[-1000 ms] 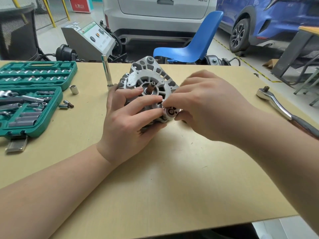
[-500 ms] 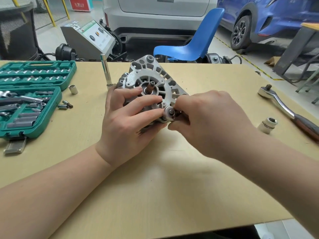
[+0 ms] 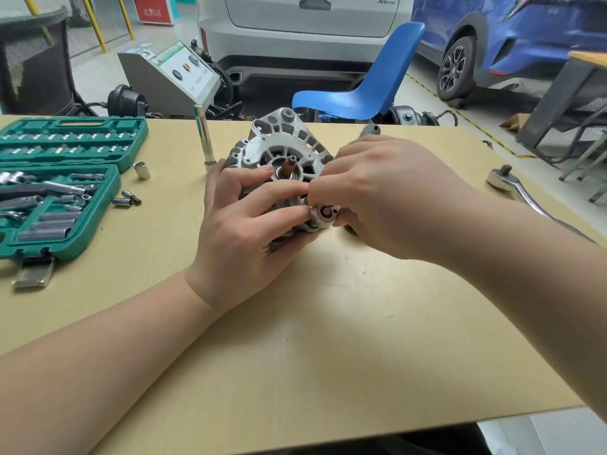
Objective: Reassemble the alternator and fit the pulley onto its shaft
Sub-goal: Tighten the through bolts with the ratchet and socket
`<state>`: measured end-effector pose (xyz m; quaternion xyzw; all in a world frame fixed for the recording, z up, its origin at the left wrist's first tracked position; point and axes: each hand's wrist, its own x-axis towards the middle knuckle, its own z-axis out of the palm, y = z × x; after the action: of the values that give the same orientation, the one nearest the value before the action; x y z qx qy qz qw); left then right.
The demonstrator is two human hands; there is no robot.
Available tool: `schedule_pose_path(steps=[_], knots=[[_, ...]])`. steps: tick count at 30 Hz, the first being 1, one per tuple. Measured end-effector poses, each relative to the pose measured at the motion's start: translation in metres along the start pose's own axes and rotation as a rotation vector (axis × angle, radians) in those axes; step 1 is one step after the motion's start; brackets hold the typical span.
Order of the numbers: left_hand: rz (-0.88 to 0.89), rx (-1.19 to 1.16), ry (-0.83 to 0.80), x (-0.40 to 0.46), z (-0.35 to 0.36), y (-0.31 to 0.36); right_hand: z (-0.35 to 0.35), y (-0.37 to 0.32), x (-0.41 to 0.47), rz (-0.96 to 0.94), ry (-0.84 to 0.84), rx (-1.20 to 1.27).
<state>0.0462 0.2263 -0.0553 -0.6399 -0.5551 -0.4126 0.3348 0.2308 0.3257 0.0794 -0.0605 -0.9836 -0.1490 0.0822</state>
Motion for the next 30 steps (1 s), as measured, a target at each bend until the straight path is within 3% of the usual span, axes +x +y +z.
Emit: schedule_pose_path(steps=[5, 8, 13, 20, 26, 30], knots=[[-0.014, -0.011, -0.001, -0.001, 0.000, 0.000, 0.008, -0.002, -0.004, 0.079, 0.016, -0.026], [-0.016, -0.037, -0.002, 0.000, 0.000, -0.001, 0.013, -0.008, -0.009, 0.229, 0.057, 0.037], [-0.011, -0.036, -0.020, -0.002, -0.001, -0.003, 0.032, -0.035, -0.021, 0.541, 0.173, 0.503], [0.005, -0.033, -0.041, 0.004, 0.000, -0.002, 0.023, -0.017, -0.018, 0.366, 0.088, 0.204], [0.018, -0.007, -0.035, 0.005, -0.002, 0.000, 0.006, 0.001, -0.004, -0.042, 0.029, 0.032], [-0.005, -0.001, -0.019, 0.003, -0.002, 0.002, 0.006, 0.001, -0.004, -0.047, 0.032, 0.001]])
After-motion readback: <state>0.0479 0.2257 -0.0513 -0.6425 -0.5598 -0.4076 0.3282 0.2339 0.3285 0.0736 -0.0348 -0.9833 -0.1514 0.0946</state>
